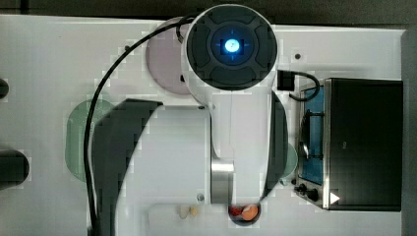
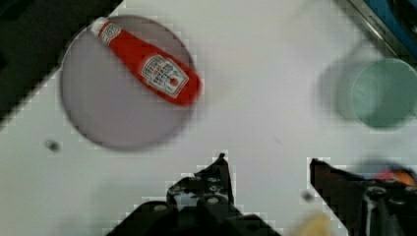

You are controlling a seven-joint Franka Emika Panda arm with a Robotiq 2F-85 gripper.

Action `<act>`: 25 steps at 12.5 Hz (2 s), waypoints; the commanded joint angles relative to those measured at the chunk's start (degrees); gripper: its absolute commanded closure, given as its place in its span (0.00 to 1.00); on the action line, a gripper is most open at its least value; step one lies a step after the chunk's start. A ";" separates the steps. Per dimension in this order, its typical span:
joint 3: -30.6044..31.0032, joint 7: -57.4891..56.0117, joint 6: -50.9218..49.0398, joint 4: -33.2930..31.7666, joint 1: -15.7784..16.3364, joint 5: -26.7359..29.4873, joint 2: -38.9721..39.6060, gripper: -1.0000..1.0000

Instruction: Drag strainer left to right.

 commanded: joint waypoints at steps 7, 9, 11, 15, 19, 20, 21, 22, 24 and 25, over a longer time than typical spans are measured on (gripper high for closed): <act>1.16 2.11 -7.72 -15.08 0.09 -0.37 -23.93 0.00; 5.24 4.92 -4.60 -15.11 0.84 -0.36 -21.97 0.00; 10.62 11.28 -3.02 -15.17 1.43 -0.36 -18.92 0.00; 22.27 32.55 2.54 -15.25 1.69 -0.36 -9.85 0.00; 30.99 52.83 14.36 -16.33 1.89 -0.42 1.68 0.00; 32.28 56.77 17.65 -17.04 1.99 -0.47 4.51 0.00; 33.12 60.39 21.16 -17.94 2.07 -0.57 7.22 0.00; 33.55 63.73 24.77 -18.99 2.19 -0.59 9.81 0.00; 33.49 69.65 32.02 -21.29 2.61 -0.65 14.63 0.00; 33.40 71.97 35.77 -22.16 2.78 -0.74 16.93 0.00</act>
